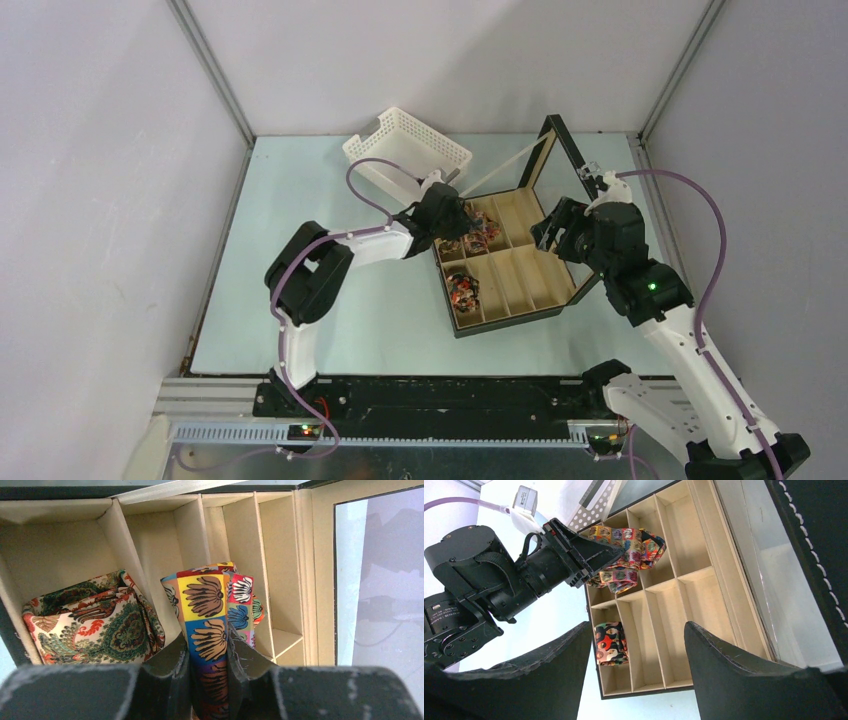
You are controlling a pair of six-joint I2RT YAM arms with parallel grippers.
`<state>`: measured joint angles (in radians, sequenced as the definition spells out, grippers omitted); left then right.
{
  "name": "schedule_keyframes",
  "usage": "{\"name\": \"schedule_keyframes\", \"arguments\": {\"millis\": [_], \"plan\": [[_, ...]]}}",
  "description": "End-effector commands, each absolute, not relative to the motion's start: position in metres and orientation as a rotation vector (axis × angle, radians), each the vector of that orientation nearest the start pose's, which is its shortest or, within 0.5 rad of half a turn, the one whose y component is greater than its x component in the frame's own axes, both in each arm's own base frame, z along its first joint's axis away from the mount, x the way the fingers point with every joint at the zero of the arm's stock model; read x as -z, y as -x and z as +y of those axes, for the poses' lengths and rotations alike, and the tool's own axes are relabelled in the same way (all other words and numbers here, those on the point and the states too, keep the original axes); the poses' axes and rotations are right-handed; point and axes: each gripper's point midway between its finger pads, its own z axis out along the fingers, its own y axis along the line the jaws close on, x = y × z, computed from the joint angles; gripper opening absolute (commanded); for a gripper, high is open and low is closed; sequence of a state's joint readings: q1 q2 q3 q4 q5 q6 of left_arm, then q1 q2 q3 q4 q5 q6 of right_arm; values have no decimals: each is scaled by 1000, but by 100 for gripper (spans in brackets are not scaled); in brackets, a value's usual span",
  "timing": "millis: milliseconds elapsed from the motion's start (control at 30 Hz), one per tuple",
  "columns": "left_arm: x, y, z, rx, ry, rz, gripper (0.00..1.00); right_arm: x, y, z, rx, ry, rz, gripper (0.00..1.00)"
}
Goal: Roll the ties
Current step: Place the tie in the storage box.
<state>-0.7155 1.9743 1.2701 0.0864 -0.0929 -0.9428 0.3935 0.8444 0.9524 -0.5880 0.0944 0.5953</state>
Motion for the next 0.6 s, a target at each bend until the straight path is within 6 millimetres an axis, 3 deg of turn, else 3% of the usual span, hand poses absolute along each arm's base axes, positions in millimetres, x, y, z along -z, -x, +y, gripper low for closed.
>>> {"name": "schedule_keyframes", "arguments": {"millis": [0, 567], "plan": [[-54, -386, -337, 649, 328, 2378, 0, -261, -271, 118, -524, -285, 2020, 71], [-52, -389, -320, 578, 343, 2381, 0, -259, -272, 120, -526, -278, 2026, 71]]}}
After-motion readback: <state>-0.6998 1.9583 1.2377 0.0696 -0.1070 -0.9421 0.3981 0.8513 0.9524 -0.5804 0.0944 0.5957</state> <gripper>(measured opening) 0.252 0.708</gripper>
